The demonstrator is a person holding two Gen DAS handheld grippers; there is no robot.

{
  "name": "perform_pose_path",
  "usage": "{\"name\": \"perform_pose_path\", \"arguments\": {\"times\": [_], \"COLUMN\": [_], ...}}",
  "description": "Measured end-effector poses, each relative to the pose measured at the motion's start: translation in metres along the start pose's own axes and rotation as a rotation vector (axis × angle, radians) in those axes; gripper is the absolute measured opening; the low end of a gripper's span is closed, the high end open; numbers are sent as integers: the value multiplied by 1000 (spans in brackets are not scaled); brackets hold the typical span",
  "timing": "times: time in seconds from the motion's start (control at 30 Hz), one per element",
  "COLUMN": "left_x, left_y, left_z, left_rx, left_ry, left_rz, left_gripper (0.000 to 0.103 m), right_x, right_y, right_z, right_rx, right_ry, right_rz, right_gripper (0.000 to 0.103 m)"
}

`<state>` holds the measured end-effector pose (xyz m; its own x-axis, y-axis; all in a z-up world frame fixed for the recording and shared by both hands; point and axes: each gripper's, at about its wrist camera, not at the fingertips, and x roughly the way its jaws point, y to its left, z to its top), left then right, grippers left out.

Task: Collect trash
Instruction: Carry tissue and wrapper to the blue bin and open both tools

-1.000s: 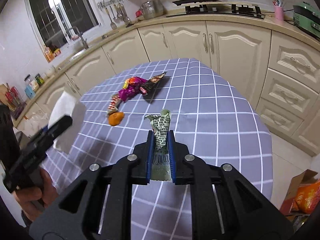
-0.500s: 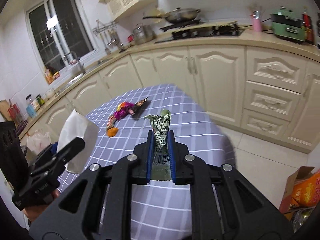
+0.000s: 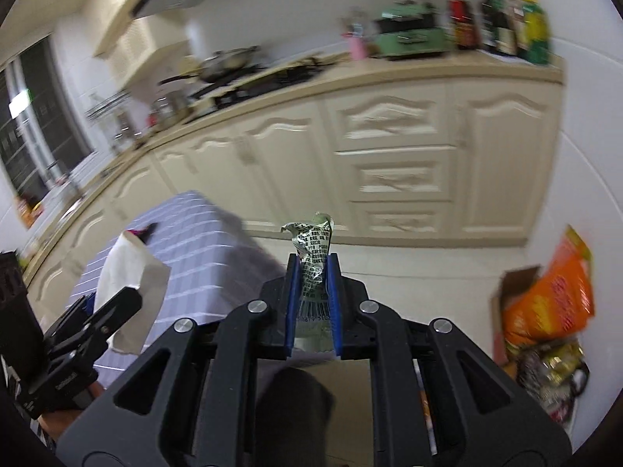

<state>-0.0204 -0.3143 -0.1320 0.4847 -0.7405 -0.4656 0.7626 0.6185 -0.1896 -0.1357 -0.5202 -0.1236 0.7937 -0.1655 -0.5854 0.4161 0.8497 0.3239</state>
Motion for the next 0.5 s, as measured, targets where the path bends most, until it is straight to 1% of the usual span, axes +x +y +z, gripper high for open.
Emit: {"name": "perform_pose_path", "arguments": {"times": [0.03,0.1,0.17,0.2,0.27,0.3,0.43,0.5], "left_x": [10,24,45,60,83,100,145,164], "left_y": [-14,-30,-48,-56,-63,-68,-77,-79], "left_z": [-6,-14,-29,-39,-53,-65,-105,-123], "left_rx": [17,39,63,72,79,83,76,71], "left_ry": [20,54,106,146,211,261,399,456], "left_rz": [-24,-55,-88,-102,-124,-136,-159,-169], "left_gripper": [64,64,64,64,64,64,64,65], "right_x": [-2,-1,0,2,10,14,36,47], "right_y": [-13,-38,-61,-69,-89,-100,-128,-138], "right_z": [-5,-17,-30,-36,-52,-60,-86,-99], "right_rx": [20,60,98,112,147,166,234,268], "right_ry": [5,23,49,61,100,120,190,224], "right_rz": [-18,-55,-81,-92,-118,-125,-148,-156], "right_gripper": [14,14,14,14,14,14,14,14]}}
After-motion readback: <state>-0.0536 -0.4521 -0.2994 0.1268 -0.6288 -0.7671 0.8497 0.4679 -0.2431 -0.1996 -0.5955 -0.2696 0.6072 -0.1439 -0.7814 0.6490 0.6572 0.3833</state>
